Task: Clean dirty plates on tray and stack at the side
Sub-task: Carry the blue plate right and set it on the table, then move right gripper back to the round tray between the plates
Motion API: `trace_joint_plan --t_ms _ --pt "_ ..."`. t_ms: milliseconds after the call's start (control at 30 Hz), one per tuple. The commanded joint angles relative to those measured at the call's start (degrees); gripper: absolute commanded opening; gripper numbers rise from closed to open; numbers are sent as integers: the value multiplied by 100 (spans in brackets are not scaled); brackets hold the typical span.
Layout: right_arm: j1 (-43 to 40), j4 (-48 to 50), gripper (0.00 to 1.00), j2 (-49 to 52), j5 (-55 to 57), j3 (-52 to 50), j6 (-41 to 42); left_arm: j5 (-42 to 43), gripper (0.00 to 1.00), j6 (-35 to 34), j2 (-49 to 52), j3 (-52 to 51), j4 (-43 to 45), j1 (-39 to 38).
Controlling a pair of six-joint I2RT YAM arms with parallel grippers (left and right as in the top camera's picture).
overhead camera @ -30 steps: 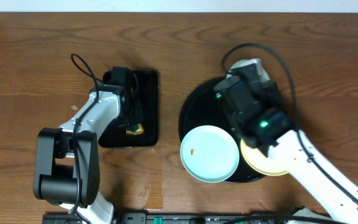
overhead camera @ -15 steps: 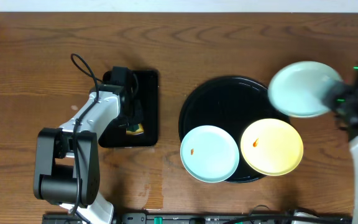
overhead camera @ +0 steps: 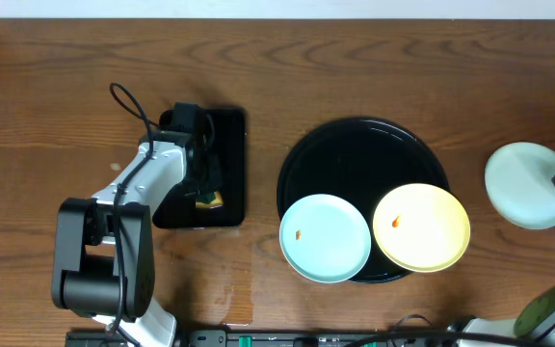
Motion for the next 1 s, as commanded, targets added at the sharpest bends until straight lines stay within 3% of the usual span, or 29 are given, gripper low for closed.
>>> trace_joint_plan --t_ms 0,100,167,333,433,633,800,967 --pt "-28 197 7 229 -96 70 35 -4 17 94 131 -94 4 13" --pt "-28 376 35 109 -619 76 -264 -4 17 96 131 -94 2 13" --pt "-26 433 42 -142 -1292 76 -378 -4 14 96 129 -94 -7 13" --pt "57 358 49 -1058 -3016 76 -487 166 12 98 76 -92 -59 11" --pt "330 68 52 -1663 -3307 76 -660 210 9 101 -90 -63 -190 11" --pt "1591 -935 57 -2546 -2896 76 -1191 199 7 299 -1014 -48 -564 13" --pt "2667 -1558 57 -2474 -2232 70 -1718 -234 8 334 -1497 -50 -455 11" --pt "3495 -1856 59 -2212 -2068 66 -1980 -376 8 334 -1274 -94 -341 11"
